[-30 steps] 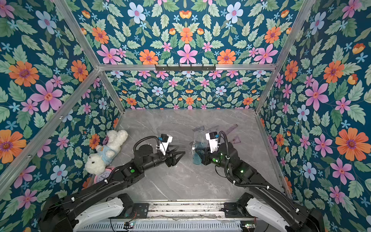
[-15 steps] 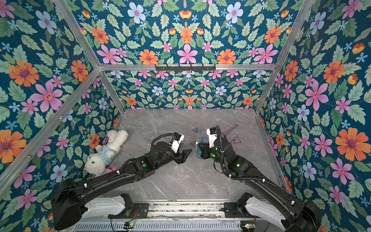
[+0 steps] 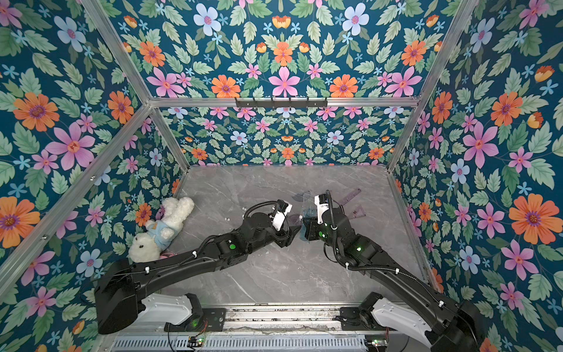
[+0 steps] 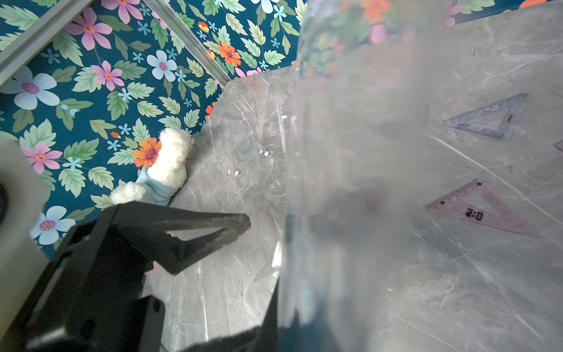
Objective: Open the ruler set and take out the ruler
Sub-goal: Open the ruler set bag.
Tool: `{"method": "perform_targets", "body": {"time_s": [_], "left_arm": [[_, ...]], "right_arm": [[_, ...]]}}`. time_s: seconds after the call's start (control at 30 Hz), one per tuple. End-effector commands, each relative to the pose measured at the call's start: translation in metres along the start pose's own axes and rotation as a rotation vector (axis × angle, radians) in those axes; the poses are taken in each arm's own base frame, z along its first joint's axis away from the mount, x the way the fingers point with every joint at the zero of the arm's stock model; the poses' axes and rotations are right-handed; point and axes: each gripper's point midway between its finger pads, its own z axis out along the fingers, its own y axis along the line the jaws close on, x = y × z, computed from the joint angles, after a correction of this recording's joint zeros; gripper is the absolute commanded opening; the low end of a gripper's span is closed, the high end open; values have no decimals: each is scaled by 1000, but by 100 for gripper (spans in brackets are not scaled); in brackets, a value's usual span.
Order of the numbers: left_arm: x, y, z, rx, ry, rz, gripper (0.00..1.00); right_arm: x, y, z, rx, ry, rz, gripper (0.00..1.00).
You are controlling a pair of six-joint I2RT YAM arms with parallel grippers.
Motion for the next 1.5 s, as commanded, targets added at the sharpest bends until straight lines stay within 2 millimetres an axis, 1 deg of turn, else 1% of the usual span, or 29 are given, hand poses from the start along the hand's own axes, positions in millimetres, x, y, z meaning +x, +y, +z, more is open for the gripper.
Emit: {"method": "perform_targets", "body": {"time_s": [0.0, 0.13, 0.23, 0.5, 0.77, 0.9, 1.1, 1.27, 1.47], "left_arm": [[-2, -9, 5, 24, -6, 29, 69], [5, -2, 13, -40, 18, 44, 69], [4, 9, 16, -118, 13, 37, 68], [1, 35, 15, -281, -11, 21, 66], [-3, 56, 11, -412, -40, -14, 65], [-5, 53, 15, -400, -44, -17, 64], [-11, 41, 18, -332, -68, -25, 65], [-18, 29, 19, -286, -89, -15, 62], [-18, 25, 26, -274, -85, -8, 48]], "right_arm": [[-6, -1, -1, 17, -23, 17, 6], [-8, 2, -2, 2, -27, 20, 6], [-7, 3, -2, -5, -21, 21, 6], [-4, 3, -1, -10, -10, 25, 6], [1, 4, 3, -23, 5, 33, 6], [2, 5, 5, -29, 8, 36, 6], [4, 3, 7, -20, 13, 36, 6], [5, 2, 10, -17, 16, 36, 6], [5, 3, 10, -19, 17, 37, 6]]}}
